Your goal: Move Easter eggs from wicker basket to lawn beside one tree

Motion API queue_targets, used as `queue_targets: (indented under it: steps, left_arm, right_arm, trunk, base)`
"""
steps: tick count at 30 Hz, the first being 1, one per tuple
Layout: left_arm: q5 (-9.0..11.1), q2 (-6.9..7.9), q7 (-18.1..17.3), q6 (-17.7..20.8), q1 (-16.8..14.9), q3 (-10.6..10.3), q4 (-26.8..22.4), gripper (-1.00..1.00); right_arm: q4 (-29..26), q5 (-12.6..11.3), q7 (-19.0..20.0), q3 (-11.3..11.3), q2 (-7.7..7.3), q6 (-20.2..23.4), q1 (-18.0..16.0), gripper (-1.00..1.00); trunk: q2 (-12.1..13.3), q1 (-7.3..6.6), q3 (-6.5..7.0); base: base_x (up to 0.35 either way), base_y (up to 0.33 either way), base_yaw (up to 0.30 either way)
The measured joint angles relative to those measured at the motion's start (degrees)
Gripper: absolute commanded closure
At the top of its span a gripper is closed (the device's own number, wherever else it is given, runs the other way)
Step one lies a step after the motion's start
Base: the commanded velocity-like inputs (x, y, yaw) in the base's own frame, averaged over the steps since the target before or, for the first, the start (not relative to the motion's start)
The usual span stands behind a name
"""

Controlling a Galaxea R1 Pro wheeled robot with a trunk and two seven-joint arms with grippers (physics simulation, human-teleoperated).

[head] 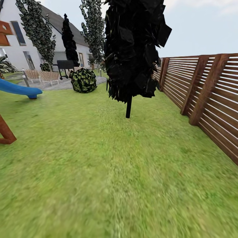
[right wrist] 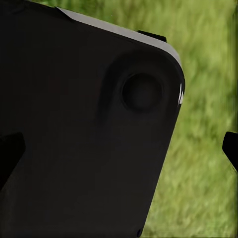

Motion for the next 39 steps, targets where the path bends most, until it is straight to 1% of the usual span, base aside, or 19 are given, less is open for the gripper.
queue_targets:
  steps: [39]
  left_arm:
    - [-0.14, -0.07, 0.0, -0.07, 0.0, 0.0, 0.0, -1.0]
  right_arm:
    - [0.0, -0.09, 0.03, -0.17, -0.01, 0.0, 0.01, -1.0]
  trunk:
    - [0.0, 0.0, 0.0]
  base:
    - [0.322, 0.0, 0.0]
